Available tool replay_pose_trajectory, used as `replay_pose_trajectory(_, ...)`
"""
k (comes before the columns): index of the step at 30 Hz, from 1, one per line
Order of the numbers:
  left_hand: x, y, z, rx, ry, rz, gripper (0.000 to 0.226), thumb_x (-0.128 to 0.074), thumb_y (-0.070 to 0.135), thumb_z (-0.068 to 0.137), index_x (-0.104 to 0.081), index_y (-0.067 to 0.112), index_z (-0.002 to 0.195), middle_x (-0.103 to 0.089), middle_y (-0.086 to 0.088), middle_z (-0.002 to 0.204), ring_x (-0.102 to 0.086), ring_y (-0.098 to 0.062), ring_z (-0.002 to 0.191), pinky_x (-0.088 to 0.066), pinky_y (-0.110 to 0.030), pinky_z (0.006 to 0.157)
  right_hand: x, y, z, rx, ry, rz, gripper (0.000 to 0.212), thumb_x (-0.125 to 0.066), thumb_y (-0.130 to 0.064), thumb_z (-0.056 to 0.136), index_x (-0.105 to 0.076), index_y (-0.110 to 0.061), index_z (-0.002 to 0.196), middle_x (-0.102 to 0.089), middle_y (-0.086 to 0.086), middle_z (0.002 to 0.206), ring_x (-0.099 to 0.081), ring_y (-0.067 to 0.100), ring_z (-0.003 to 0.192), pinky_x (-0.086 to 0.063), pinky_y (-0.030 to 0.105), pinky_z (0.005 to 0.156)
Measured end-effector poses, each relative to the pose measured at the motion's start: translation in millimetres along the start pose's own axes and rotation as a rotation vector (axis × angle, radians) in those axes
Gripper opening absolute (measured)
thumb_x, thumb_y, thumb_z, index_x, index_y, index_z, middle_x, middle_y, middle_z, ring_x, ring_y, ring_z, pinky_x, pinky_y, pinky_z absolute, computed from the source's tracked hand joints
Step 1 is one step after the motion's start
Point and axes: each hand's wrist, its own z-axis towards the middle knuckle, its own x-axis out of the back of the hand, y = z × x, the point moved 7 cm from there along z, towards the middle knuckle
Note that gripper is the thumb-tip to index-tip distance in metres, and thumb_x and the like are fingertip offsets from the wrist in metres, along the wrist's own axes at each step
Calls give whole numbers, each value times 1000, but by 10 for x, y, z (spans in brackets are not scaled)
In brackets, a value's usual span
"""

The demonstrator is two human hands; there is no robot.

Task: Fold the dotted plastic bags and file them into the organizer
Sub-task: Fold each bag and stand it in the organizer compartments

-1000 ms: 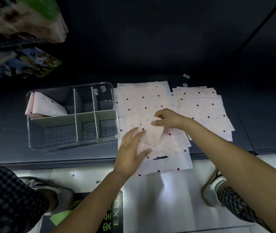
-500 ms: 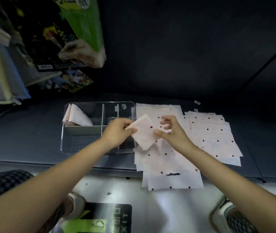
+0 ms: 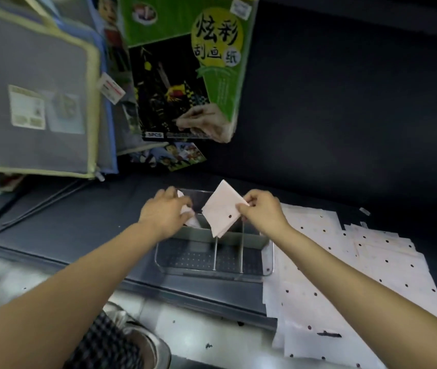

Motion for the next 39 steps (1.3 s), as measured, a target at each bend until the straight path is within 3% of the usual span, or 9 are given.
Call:
replay_pose_trajectory(2, -183, -151, 3, 29, -15, 66, 31, -41, 44, 94, -57, 33, 119, -46, -4, 121, -41, -24, 112, -40, -36, 89, -150, -55, 96, -3, 28, -5, 10, -62, -17, 83, -58, -19, 75, -68, 2, 71, -67, 20, 71, -52, 32, 68)
replay_pose_trajectory(7, -370, -236, 68, 64, -12, 113, 39, -34, 50, 96, -51, 32, 126, -47, -3, 129, -39, -24, 115, -35, -37, 93, -512, -235, 179, 174, 114, -352, 12, -51, -19, 88, -57, -10, 91, -67, 8, 77, -62, 28, 72, -41, 32, 55)
replay_pose_trajectory(12, -313, -208, 83, 48, 101, 93, 37, -33, 43, 97, -60, 26, 115, -56, 3, 120, -40, -21, 110, -28, -35, 87, -632, -371, 182, 268, 232, -512, 18, -47, -21, 91, -53, -7, 100, -67, 11, 79, -64, 32, 72, -37, 29, 54)
replay_pose_trajectory(15, -264, -260, 71, 63, 163, 59, 36, -33, 43, 98, -61, 25, 112, -59, 4, 114, -41, -21, 110, -27, -34, 87, -650, -407, 191, 274, 259, -540, 21, -46, -25, 94, -53, -7, 102, -69, 10, 81, -66, 29, 72, -42, 31, 53)
replay_pose_trajectory(22, -309, -364, 58, 40, 145, -92, 29, -40, 35, 97, -62, 27, 115, -60, 4, 112, -42, -20, 110, -29, -33, 90, -1046, -269, 271, 112, 61, -526, 21, -41, -12, 97, -48, -5, 115, -68, 15, 95, -65, 34, 88, -48, 37, 66)
replay_pose_trajectory(28, -201, -409, 20, 11, 268, -211, 26, -43, 27, 97, -59, 25, 118, -67, 0, 102, -52, -24, 98, -35, -35, 85, -1396, -311, 245, 161, -119, -288, 33, -45, -34, 97, -46, -11, 121, -69, 11, 95, -66, 30, 84, -54, 41, 72)
replay_pose_trajectory(33, -275, -383, 23, -43, 208, -82, 32, -37, 43, 97, -59, 36, 118, -56, 3, 109, -45, -20, 105, -32, -35, 86, -1630, -246, 205, 221, -343, -286, 42, -52, -34, 94, -46, -11, 129, -64, 11, 118, -57, 29, 109, -47, 40, 89)
replay_pose_trajectory(35, -315, -395, 40, -49, 185, 3, 35, -35, 47, 97, -61, 33, 117, -53, 3, 112, -42, -20, 107, -31, -35, 86, -1580, -193, 141, 256, -343, -268, 43, -53, -36, 93, -49, -14, 129, -62, 7, 122, -51, 26, 115, -43, 39, 96)
replay_pose_trajectory(39, -285, -328, 56, -80, 206, 90, 38, -43, 47, 94, -66, 24, 112, -50, -4, 112, -41, -26, 106, -32, -38, 83, -1047, 74, -149, 353, -174, -215, 42, -50, -34, 96, -47, -19, 135, -56, 2, 130, -43, 17, 122, -35, 29, 100)
